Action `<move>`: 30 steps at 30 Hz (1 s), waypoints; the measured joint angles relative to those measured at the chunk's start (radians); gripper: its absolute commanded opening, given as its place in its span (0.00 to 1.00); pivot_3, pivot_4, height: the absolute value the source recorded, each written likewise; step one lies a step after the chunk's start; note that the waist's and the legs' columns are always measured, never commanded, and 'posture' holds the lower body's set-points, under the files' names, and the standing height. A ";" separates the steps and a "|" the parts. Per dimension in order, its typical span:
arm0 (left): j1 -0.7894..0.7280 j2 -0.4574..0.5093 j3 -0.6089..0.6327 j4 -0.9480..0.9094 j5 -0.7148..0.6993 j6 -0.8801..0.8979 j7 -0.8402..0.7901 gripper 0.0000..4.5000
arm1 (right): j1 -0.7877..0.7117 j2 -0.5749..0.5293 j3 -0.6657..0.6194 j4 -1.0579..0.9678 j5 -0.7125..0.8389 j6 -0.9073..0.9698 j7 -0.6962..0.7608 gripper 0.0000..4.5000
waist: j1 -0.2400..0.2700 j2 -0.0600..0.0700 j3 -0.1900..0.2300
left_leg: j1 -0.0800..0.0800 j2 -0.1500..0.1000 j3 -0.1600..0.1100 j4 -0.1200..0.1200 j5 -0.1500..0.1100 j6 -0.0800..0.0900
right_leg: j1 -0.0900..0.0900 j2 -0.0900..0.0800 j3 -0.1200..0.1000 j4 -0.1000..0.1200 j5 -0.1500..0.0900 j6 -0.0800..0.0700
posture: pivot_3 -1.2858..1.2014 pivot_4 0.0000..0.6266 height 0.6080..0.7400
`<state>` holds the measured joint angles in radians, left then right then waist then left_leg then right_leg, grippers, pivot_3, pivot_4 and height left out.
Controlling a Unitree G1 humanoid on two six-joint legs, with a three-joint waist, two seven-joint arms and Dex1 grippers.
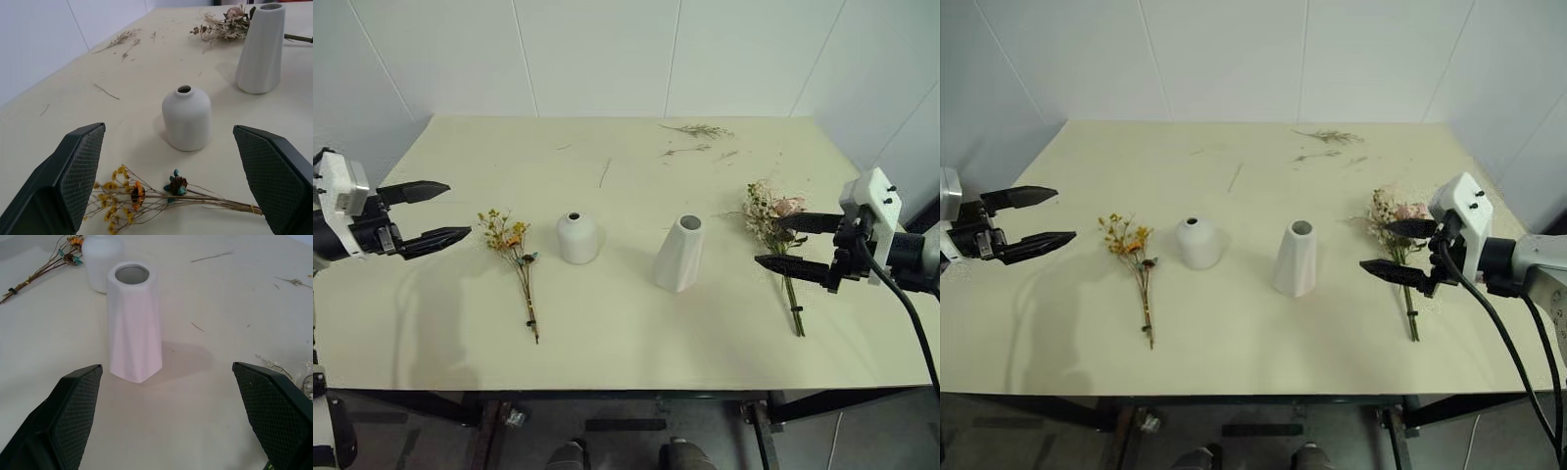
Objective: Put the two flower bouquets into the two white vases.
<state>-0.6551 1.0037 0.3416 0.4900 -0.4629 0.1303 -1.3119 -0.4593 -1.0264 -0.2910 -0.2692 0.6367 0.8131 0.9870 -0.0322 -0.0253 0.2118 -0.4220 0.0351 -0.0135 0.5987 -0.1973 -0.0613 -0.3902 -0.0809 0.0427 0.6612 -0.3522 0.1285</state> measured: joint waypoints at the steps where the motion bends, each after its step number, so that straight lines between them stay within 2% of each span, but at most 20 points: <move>1: 0.000 0.000 0.000 0.000 0.000 0.000 0.000 1.00 | 0.000 0.000 0.000 -0.001 0.002 0.000 -0.001 1.00 | 0.000 0.000 0.000 | 0.000 0.000 0.000 0.000 0.000 0.000 | 0.000 0.000 0.000 0.000 0.000 0.000 | 0.52 0.24 1.00; 15: 0.115 -0.026 0.059 -0.094 -0.023 0.012 0.080 1.00 | -0.120 0.038 0.092 0.045 -0.021 -0.058 -0.010 1.00 | 0.001 0.000 0.000 | 0.000 0.001 0.002 0.001 0.000 0.000 | -0.001 0.000 0.002 0.000 0.000 0.000 | 0.52 0.24 1.00; 23: 0.317 -0.094 0.145 -0.370 -0.045 0.222 0.361 1.00 | -0.236 0.123 0.140 0.193 -0.057 -0.257 0.101 1.00 | -0.005 0.000 0.000 | 0.000 0.002 0.003 0.001 0.000 0.001 | -0.001 0.001 0.003 0.000 0.001 0.000 | 0.52 0.24 1.00; 30: 0.348 -0.158 0.149 -0.572 -0.059 0.529 0.678 1.00 | -0.279 0.145 0.158 0.296 -0.059 -0.353 0.234 1.00 | 0.003 0.000 0.000 | 0.000 0.002 0.002 0.003 0.000 0.001 | 0.000 0.001 0.003 0.000 0.002 0.001 | 0.52 0.24 1.00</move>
<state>-0.3067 0.8456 0.4908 -0.0824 -0.5223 0.6588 -0.6339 -0.7381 -0.8811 -0.1327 0.0271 0.5779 0.4600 1.2206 -0.0289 -0.0257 0.2119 -0.4220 0.0368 -0.0113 0.6020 -0.1977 -0.0608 -0.3903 -0.0801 0.0458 0.6614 -0.3502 0.1296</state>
